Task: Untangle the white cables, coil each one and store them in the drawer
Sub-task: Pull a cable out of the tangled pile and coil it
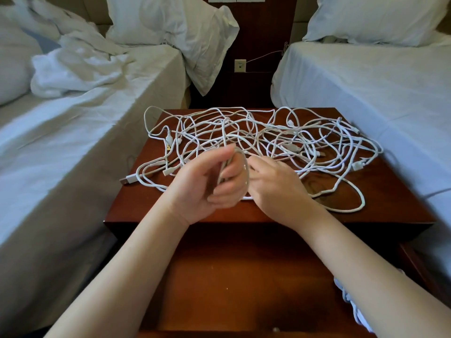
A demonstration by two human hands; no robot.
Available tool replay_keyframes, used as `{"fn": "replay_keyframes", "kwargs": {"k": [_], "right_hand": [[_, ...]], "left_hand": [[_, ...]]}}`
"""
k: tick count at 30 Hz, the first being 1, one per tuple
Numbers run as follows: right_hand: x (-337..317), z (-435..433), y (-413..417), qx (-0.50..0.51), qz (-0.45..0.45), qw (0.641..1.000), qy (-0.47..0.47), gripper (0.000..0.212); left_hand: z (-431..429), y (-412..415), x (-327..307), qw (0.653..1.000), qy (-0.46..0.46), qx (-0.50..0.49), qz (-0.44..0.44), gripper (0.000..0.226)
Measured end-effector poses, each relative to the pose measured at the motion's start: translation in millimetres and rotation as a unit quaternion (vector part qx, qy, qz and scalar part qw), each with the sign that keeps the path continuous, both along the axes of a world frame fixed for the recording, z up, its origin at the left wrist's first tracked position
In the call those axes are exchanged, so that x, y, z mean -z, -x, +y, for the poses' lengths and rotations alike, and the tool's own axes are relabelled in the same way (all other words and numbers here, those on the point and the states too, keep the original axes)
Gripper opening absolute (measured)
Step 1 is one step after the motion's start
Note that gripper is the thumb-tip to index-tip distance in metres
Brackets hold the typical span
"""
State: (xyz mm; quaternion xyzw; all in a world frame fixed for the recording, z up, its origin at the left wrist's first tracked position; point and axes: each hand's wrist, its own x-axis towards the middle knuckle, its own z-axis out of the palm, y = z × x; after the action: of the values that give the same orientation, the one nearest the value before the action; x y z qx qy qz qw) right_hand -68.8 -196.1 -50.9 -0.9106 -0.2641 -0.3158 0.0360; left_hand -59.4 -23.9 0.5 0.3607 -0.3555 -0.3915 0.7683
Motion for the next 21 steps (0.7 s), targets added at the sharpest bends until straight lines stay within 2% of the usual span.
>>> {"fn": "replay_keyframes", "kwargs": {"k": [3, 7, 10, 16, 17, 19, 21], "right_hand": [[1.2, 15.4, 5.4, 0.020, -0.014, 1.000, 0.011, 0.029], [3.7, 23.2, 4.3, 0.028, -0.034, 0.998, 0.035, 0.007], [10.8, 22.5, 3.7, 0.004, -0.036, 0.999, 0.035, 0.019], [12.0, 21.5, 2.7, -0.017, -0.029, 0.999, 0.003, 0.009], [12.4, 20.7, 2.8, -0.023, -0.030, 0.999, -0.003, 0.007], [10.6, 19.0, 3.9, -0.026, -0.027, 0.999, -0.012, 0.020], [7.7, 17.3, 5.2, -0.033, -0.031, 0.999, -0.023, 0.021]], "left_hand": [[1.5, -1.6, 0.1, 0.996, 0.005, -0.085, 0.014, 0.040], [-0.3, -1.4, 1.0, 0.974, -0.005, -0.223, 0.036, 0.031], [2.0, -4.6, -1.5, 0.946, 0.003, -0.324, 0.017, 0.019], [16.4, -23.4, -1.1, 0.841, -0.003, -0.541, 0.007, 0.028], [16.8, -25.2, -0.2, 0.823, -0.016, -0.568, 0.008, 0.029], [16.6, -27.3, 2.6, 0.791, -0.060, -0.609, -0.011, 0.030], [14.7, -27.3, 7.9, 0.754, -0.136, -0.639, -0.072, 0.030]]}}
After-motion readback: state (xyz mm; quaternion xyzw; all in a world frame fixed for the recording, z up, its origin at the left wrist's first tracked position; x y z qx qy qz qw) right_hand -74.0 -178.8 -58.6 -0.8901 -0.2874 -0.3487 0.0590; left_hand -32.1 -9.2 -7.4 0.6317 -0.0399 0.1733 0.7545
